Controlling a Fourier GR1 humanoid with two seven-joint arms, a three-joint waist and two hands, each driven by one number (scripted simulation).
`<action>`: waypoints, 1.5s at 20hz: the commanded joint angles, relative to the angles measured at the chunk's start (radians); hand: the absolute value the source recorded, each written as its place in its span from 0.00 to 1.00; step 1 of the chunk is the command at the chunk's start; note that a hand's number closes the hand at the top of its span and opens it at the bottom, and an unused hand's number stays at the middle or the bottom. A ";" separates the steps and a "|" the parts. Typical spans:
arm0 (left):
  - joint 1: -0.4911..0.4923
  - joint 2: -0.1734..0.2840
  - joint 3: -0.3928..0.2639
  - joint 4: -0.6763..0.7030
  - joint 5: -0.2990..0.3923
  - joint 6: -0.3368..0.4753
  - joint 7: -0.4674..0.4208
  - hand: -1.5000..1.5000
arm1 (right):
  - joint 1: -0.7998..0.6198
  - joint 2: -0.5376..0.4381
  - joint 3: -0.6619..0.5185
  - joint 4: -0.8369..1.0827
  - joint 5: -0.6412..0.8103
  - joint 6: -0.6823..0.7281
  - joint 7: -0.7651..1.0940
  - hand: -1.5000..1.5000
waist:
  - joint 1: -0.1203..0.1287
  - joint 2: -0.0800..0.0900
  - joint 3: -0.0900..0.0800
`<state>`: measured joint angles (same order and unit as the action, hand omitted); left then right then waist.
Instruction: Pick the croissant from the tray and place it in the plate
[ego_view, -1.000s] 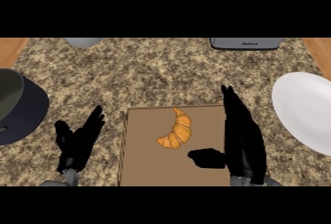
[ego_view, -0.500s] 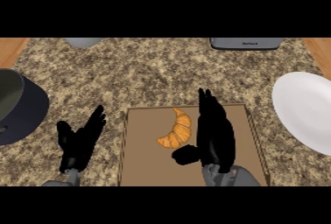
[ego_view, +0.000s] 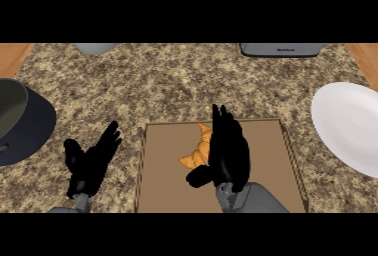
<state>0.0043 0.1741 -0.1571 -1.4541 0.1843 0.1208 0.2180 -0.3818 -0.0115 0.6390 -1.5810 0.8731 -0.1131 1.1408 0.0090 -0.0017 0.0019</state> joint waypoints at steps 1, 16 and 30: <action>0.027 0.024 -0.001 -0.043 0.008 -0.030 0.032 0.50 | -0.068 0.011 0.016 0.074 0.001 -0.044 0.200 0.00 | 0.006 0.001 -0.002; -0.008 -0.026 0.019 0.061 -0.025 -0.031 -0.014 0.50 | -0.111 0.011 -0.001 0.306 -0.083 -0.118 0.104 0.00 | 0.004 0.004 -0.002; 0.011 -0.033 0.051 0.035 -0.044 -0.045 -0.006 0.50 | -0.106 0.002 -0.018 0.409 0.008 -0.060 -0.075 1.00 | -0.006 0.001 -0.002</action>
<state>-0.0005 0.1434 -0.1077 -1.4268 0.1509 0.0769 0.1966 -0.5026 -0.0143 0.6516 -1.2182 0.8324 -0.1816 1.0604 0.0049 -0.0121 0.0007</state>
